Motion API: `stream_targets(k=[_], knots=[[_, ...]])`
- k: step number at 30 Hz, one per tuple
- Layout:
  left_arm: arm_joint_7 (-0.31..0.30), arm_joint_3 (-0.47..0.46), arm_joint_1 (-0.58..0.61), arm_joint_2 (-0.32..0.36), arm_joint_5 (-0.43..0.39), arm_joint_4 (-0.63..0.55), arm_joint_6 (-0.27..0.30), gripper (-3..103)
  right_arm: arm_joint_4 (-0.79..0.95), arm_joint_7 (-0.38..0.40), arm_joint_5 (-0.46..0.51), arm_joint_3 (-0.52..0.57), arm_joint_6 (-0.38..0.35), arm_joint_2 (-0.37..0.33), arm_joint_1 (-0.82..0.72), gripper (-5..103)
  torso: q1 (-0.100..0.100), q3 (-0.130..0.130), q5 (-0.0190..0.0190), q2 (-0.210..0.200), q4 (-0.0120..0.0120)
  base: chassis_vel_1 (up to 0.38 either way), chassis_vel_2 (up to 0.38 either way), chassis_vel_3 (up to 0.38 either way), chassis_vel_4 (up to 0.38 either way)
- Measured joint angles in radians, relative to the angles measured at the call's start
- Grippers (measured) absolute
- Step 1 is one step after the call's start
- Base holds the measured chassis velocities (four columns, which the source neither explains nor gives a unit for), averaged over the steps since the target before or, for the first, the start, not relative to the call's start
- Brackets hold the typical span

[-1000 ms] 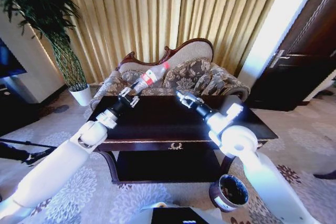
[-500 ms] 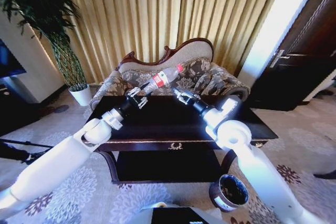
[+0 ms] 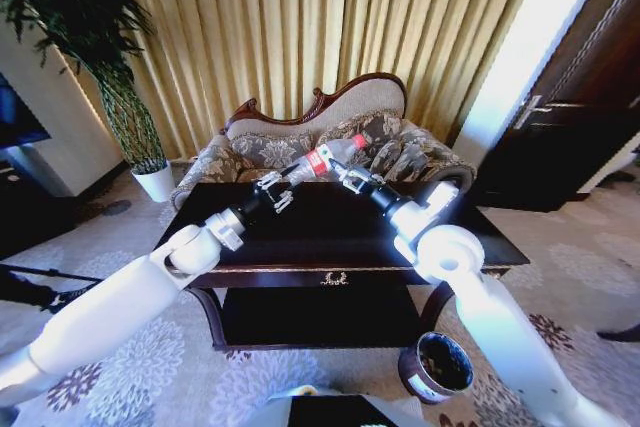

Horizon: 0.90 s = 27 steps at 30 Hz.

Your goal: Move to the front of the table and place the trash on the table into the trash bin.

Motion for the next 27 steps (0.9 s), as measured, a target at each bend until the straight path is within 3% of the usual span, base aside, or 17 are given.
stream_targets(k=[11,22,25,27], knots=[[0.017,0.066,-0.028,0.015,-0.027,-0.031,0.023,34,-0.004,-0.006,-0.015,0.016,0.008,0.0,-0.013,101,0.0,0.0,-0.0001,0.0,0.0002,0.0,0.0,0.0,0.0],[0.032,0.077,-0.021,0.007,-0.027,-0.029,0.026,32,0.001,-0.026,-0.087,0.025,0.022,0.0,-0.056,66,0.0,0.0,-0.0001,0.0,0.0001,0.0,0.0,0.0,0.0],[0.033,0.077,-0.021,0.007,-0.027,-0.029,0.026,32,0.0,-0.027,-0.091,0.025,0.022,0.0,-0.057,63,0.0,0.0,-0.0001,0.0,0.0001,0.0,0.0,0.0,0.0],[0.001,0.086,-0.018,0.016,-0.031,-0.04,0.045,32,0.001,-0.031,-0.094,0.028,0.022,-0.002,-0.06,57,0.0,0.0,0.0,0.0,0.0,0.0,0.0,0.0,0.0]])
